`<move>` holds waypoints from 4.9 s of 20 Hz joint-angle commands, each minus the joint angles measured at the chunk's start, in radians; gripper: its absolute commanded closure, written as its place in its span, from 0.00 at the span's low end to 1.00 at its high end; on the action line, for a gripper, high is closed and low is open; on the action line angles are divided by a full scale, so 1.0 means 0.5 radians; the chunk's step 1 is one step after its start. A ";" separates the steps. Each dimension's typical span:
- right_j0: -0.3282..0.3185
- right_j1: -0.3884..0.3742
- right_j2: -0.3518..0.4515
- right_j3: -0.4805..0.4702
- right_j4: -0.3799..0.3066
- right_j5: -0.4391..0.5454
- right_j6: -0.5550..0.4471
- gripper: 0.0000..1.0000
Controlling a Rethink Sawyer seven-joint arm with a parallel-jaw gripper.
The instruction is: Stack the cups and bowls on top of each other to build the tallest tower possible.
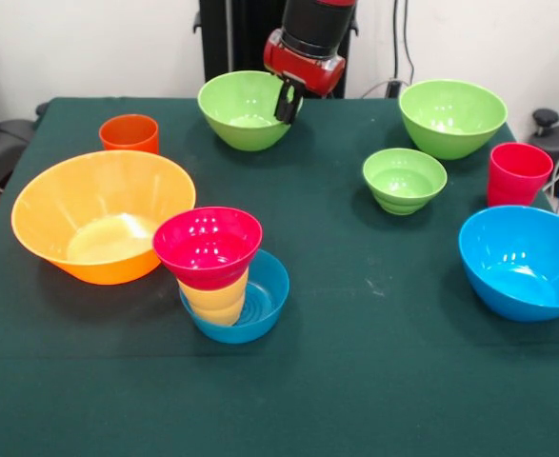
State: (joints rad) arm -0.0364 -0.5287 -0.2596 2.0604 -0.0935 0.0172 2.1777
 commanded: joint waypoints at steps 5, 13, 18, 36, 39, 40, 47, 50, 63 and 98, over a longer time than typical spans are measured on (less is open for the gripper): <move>0.021 0.022 0.146 -0.078 0.007 -0.010 0.208 1.00; 0.022 -0.074 0.145 -0.098 0.026 0.198 0.156 0.00; 0.043 -0.093 0.150 -0.079 0.042 0.229 0.176 0.00; 0.015 0.257 0.208 -0.149 0.051 -0.151 0.276 0.00; 0.010 0.266 0.208 -0.147 0.055 -0.153 0.276 0.00; 0.008 0.275 0.206 -0.150 0.054 -0.163 0.275 0.00; -0.019 0.338 0.218 -0.162 0.034 -0.255 0.270 0.00; -0.014 0.325 0.204 -0.167 0.017 -0.255 0.235 1.00; -0.010 0.193 0.246 -0.108 0.079 -0.026 0.237 1.00; 0.020 -0.381 0.174 -1.180 0.025 1.719 0.024 1.00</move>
State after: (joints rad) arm -0.0020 -0.7114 -0.2501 1.6282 -0.0931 0.7288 2.1777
